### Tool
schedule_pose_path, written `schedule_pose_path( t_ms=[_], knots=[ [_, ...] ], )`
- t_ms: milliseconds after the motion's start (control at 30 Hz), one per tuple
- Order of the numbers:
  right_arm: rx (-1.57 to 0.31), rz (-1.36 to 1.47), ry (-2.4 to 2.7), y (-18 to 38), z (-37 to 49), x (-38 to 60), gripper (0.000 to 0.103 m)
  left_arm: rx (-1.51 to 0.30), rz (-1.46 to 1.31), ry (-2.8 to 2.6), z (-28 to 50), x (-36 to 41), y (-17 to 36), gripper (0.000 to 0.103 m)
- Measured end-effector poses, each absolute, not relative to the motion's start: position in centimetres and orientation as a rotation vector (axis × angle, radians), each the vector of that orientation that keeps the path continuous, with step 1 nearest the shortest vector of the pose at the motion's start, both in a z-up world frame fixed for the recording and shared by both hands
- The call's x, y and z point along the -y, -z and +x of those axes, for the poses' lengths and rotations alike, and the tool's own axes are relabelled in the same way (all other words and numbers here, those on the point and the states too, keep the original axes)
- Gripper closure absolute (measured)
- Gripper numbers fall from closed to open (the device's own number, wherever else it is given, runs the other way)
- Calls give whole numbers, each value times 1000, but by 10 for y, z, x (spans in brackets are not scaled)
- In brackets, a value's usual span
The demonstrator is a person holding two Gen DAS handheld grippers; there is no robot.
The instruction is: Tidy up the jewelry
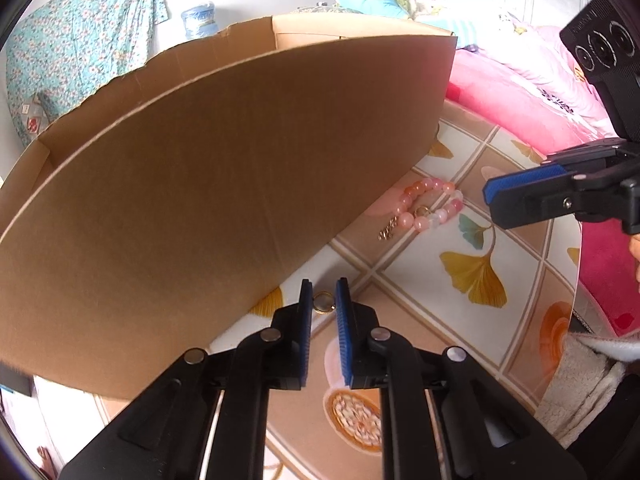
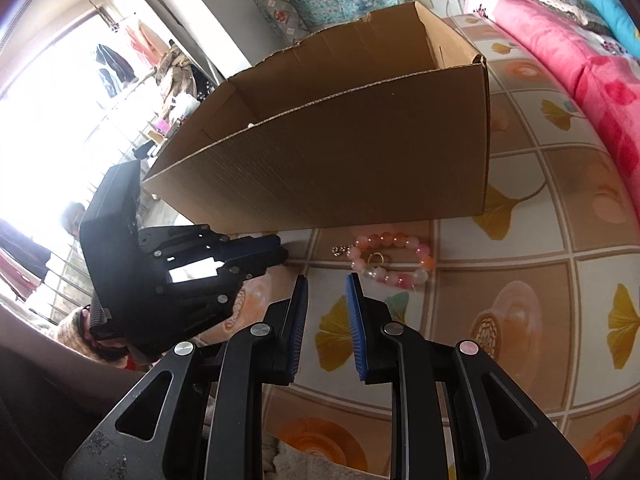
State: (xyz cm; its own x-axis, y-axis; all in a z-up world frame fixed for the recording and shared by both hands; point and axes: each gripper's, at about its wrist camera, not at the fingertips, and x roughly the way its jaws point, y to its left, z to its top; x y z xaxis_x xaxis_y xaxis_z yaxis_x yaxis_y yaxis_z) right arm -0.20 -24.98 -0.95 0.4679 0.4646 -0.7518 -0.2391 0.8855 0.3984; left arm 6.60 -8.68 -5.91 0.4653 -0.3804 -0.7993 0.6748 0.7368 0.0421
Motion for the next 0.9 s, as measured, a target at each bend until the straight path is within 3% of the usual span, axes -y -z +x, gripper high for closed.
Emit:
schedule_pose_path(
  t_ms=[300, 700, 900],
  knots=[
    [-985, 164, -359, 6, -2, 248, 82, -880, 335, 619, 50, 77, 59, 92],
    [-968, -239, -311, 28, 22, 189, 82, -873, 317, 611, 49, 75, 59, 92],
    [-946, -266, -275, 29, 23, 195, 103, -871, 313, 610, 48, 74, 59, 92]
  ],
)
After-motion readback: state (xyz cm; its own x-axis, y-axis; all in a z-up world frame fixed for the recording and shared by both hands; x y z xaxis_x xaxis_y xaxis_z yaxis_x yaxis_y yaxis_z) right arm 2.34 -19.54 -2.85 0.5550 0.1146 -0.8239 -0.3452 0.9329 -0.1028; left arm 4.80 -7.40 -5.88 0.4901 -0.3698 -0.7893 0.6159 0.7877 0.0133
